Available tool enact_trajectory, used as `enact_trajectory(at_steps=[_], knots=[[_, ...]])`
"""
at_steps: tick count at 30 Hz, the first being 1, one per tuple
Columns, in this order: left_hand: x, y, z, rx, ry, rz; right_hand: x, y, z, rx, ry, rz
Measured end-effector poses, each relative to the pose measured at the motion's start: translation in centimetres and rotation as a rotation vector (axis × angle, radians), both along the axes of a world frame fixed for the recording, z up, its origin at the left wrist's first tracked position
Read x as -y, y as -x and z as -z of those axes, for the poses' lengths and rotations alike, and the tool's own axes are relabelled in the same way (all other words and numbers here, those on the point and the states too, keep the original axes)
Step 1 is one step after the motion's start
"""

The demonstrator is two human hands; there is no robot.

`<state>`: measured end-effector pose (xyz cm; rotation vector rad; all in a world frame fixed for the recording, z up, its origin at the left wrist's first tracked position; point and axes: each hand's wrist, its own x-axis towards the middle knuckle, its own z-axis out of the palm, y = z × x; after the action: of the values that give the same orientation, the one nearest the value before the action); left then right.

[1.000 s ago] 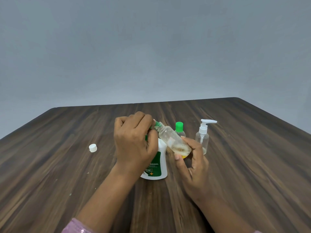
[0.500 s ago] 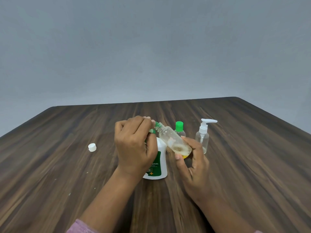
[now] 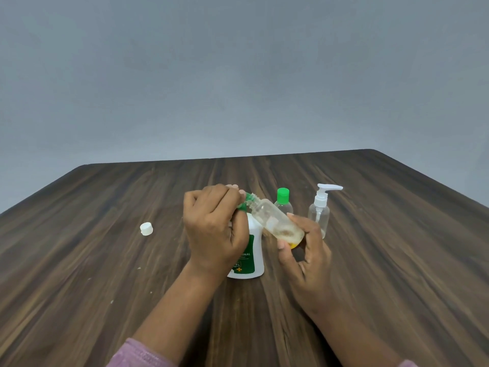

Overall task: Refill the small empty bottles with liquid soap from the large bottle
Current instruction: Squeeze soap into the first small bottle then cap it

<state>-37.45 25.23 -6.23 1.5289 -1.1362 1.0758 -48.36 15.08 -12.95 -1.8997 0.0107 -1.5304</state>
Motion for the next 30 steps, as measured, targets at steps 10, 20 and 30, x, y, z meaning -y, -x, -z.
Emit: enact_trajectory(at_steps=[10,20,30], knots=[[-0.7,0.1,-2.2,-0.021,-0.127,-0.004,-0.1,-0.4,0.0,0.000,-0.001,-0.027],[-0.1,0.0,-0.1,-0.011,-0.023,0.025,-0.1,-0.2,-0.1,0.004,0.003,-0.009],[-0.4,-0.1,-1.6,0.029,-0.057,0.053,-0.2,-0.2,-0.1,-0.011,-0.022,-0.027]])
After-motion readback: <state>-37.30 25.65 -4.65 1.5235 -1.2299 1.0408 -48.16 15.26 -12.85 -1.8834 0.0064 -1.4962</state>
